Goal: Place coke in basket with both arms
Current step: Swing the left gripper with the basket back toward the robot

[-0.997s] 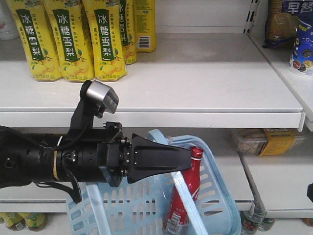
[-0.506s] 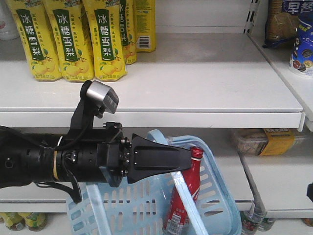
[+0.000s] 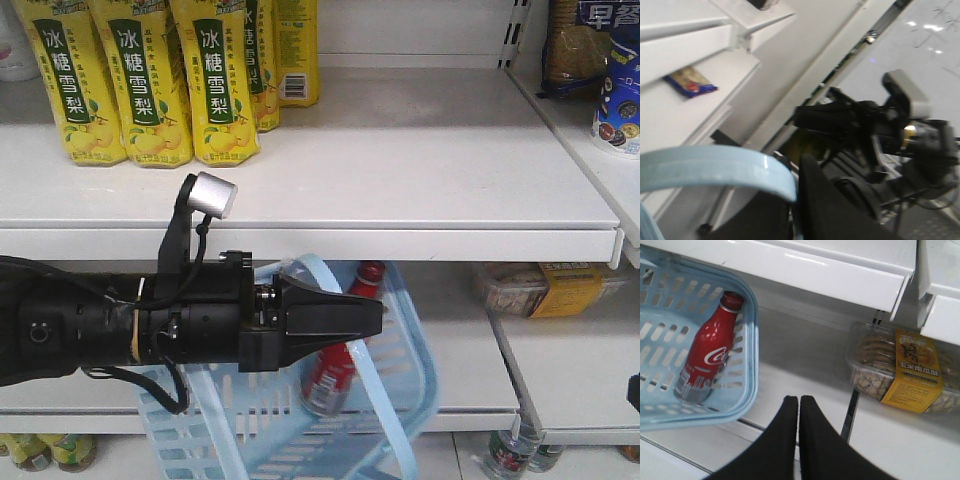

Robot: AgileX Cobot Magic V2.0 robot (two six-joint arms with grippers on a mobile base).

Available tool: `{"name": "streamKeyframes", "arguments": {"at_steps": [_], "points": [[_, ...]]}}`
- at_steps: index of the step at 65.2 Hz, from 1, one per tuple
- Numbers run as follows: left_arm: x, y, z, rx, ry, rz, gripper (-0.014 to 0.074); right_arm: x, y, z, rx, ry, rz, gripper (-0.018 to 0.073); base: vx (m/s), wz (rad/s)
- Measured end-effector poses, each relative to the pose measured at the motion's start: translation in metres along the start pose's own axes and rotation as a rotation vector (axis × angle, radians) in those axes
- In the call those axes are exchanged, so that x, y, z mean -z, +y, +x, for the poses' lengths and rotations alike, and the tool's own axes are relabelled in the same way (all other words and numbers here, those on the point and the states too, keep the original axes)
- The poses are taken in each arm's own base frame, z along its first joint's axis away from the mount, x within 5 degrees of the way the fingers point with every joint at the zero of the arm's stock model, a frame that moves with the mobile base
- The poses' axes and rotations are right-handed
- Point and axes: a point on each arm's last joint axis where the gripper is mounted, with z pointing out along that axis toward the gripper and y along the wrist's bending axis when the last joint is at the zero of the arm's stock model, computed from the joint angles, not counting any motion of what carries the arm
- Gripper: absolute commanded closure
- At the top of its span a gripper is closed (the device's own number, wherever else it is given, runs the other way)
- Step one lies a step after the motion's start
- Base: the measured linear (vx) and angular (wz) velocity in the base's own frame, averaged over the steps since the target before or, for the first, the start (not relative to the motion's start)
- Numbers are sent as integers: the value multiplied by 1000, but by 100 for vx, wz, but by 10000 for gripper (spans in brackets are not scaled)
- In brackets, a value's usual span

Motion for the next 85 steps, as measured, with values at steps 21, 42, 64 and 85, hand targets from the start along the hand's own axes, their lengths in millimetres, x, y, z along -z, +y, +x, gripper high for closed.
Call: {"name": "streamKeyframes", "arguments": {"at_steps": [21, 42, 64, 85], "points": [[-1, 10, 5, -147, 20, -110, 603, 0, 0, 0, 1, 0, 0, 564, 0, 0], [31, 9, 27, -211, -122, -286, 603, 0, 0, 0, 1, 0, 0, 564, 0, 0], [85, -2, 53, -218, -313, -552, 603, 0, 0, 0, 1, 0, 0, 564, 0, 0], [128, -9, 93, -175, -442, -666, 603, 0, 0, 0, 1, 0, 0, 564, 0, 0]]}}
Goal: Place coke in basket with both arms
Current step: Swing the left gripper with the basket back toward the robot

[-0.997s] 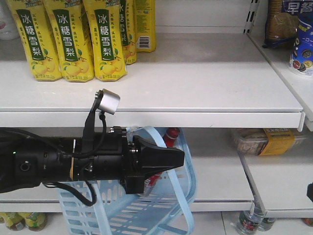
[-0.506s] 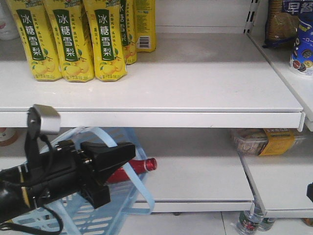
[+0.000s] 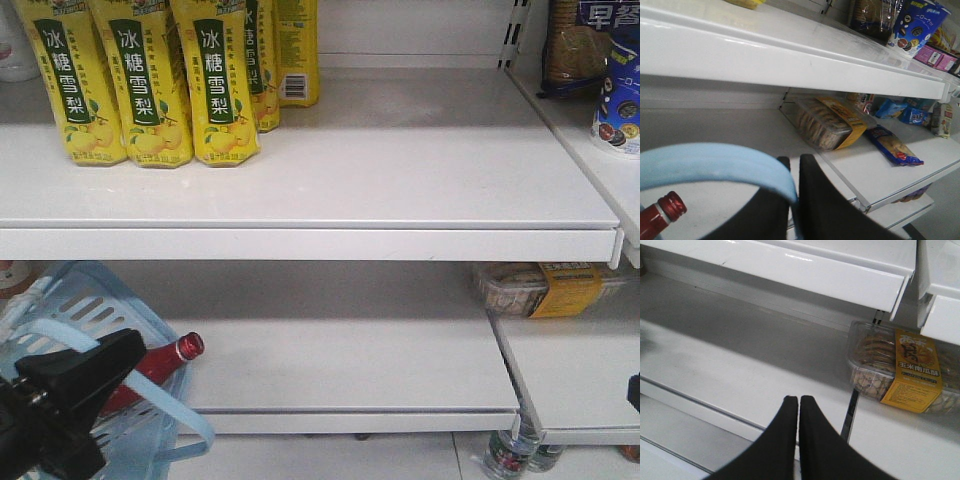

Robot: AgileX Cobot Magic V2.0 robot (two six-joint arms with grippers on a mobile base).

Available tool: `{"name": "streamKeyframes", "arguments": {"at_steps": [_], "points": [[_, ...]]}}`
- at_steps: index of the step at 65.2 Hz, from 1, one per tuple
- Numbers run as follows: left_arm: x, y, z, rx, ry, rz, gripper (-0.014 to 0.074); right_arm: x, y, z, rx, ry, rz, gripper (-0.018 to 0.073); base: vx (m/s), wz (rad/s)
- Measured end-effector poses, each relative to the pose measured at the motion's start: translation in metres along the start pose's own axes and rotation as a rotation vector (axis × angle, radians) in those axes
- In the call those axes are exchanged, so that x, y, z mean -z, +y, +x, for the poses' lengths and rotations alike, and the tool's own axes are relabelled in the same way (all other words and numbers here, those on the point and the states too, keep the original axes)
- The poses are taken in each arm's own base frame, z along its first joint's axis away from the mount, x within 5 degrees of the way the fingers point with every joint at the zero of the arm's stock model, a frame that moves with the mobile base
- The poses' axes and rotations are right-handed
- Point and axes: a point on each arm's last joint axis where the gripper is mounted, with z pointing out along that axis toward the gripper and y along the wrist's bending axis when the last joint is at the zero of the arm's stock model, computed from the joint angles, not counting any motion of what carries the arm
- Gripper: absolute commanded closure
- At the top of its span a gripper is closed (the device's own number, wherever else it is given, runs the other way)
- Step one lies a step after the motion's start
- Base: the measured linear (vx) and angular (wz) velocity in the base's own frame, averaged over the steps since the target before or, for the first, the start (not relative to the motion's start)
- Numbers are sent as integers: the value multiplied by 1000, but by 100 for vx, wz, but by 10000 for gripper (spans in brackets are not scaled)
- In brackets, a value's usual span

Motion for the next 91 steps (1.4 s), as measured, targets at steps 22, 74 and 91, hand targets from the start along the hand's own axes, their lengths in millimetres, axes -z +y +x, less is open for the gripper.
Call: {"name": "streamKeyframes", "arguments": {"at_steps": [22, 74, 91], "points": [[41, 25, 43, -3, -53, -58, 603, 0, 0, 0, 0, 0, 0, 564, 0, 0], [74, 35, 63, -204, 9, -126, 603, 0, 0, 0, 0, 0, 0, 564, 0, 0], [84, 42, 59, -297, -82, -270, 603, 0, 0, 0, 0, -1, -1, 564, 0, 0]]}}
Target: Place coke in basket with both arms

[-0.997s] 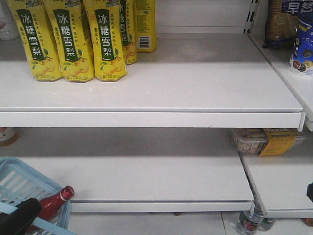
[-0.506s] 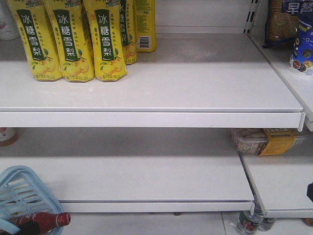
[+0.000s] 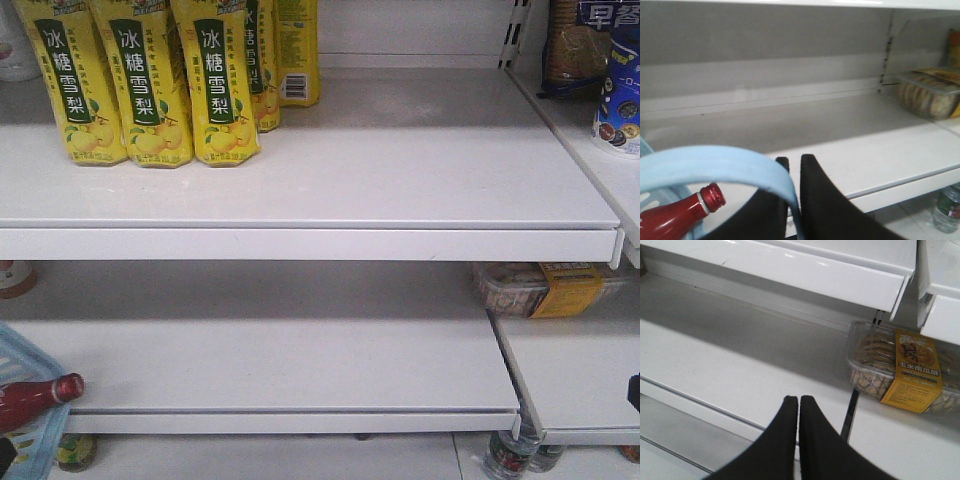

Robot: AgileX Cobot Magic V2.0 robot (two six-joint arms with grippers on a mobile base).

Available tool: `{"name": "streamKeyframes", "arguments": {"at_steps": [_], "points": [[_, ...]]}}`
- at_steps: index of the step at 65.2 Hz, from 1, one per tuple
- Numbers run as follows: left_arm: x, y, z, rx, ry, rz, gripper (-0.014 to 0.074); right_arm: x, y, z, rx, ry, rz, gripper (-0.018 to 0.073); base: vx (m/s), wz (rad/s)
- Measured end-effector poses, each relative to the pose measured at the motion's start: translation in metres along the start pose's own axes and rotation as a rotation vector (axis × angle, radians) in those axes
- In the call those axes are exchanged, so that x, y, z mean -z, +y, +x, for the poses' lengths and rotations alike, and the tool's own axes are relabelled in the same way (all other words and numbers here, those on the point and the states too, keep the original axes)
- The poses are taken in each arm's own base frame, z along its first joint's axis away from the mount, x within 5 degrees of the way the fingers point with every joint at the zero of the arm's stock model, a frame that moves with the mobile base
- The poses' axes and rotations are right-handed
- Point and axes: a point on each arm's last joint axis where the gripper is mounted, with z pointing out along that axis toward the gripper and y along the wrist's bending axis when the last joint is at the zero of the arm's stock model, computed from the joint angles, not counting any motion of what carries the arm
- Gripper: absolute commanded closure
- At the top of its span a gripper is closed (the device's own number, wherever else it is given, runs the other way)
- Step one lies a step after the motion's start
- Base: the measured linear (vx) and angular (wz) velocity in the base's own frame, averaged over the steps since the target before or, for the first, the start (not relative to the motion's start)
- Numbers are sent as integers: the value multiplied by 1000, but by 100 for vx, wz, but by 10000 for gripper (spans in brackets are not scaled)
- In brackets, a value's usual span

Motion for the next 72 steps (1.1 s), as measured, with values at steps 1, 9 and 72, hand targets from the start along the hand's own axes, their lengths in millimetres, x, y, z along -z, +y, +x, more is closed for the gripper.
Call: {"name": "streamKeyframes", "arguments": {"at_steps": [1, 9, 72], "points": [[0, 1, 0, 1, 0, -10, 603, 0, 0, 0, 0, 0, 0, 564, 0, 0], [0, 5, 0, 11, -6, -86, 603, 0, 0, 0, 0, 0, 0, 564, 0, 0], [2, 14, -9, 26, -119, -255, 603, 0, 0, 0, 0, 0, 0, 564, 0, 0]]}}
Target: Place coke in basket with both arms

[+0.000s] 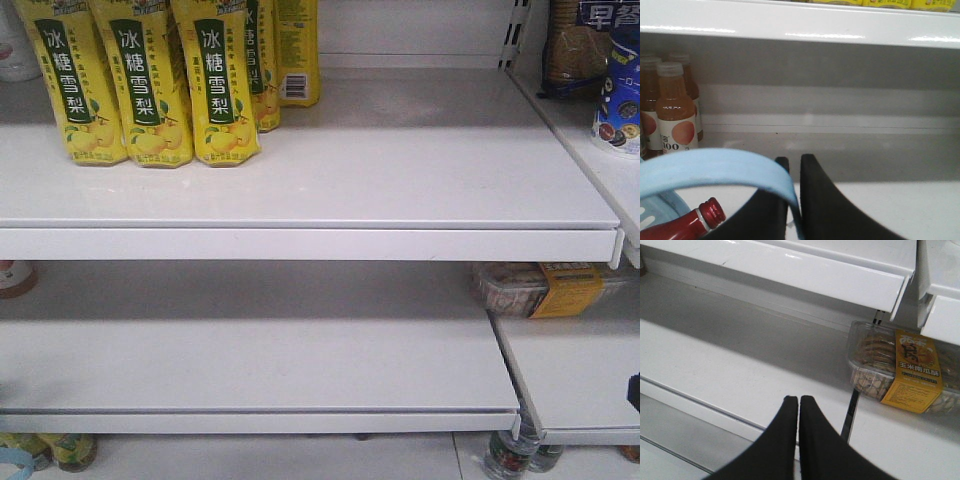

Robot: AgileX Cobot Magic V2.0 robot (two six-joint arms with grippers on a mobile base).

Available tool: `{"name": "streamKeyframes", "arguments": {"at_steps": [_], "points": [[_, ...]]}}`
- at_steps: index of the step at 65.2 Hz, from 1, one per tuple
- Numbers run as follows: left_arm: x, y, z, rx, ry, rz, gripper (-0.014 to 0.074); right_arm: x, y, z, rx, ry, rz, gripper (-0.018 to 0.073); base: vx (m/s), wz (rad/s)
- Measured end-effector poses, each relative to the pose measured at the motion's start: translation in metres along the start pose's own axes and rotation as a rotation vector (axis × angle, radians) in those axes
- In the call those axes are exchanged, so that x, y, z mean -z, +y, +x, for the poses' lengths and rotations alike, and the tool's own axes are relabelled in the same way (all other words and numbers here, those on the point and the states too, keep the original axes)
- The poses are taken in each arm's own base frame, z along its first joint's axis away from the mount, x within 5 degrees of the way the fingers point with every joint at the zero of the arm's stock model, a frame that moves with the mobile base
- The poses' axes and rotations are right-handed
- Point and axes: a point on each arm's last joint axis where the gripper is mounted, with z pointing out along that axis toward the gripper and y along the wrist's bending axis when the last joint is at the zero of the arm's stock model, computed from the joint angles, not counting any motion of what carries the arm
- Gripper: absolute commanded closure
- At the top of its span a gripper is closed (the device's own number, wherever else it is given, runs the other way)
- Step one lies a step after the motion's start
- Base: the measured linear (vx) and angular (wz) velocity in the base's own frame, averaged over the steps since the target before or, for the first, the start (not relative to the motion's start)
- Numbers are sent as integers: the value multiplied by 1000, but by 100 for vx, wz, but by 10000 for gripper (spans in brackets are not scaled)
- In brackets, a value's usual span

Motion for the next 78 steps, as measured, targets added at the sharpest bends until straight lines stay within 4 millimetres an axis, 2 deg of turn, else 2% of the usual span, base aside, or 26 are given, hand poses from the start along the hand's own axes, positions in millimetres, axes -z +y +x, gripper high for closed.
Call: {"name": "streamKeyframes", "arguments": {"at_steps": [78], "points": [[0, 1, 0, 1, -3, -20, 603, 0, 0, 0, 0, 0, 0, 564, 0, 0]]}}
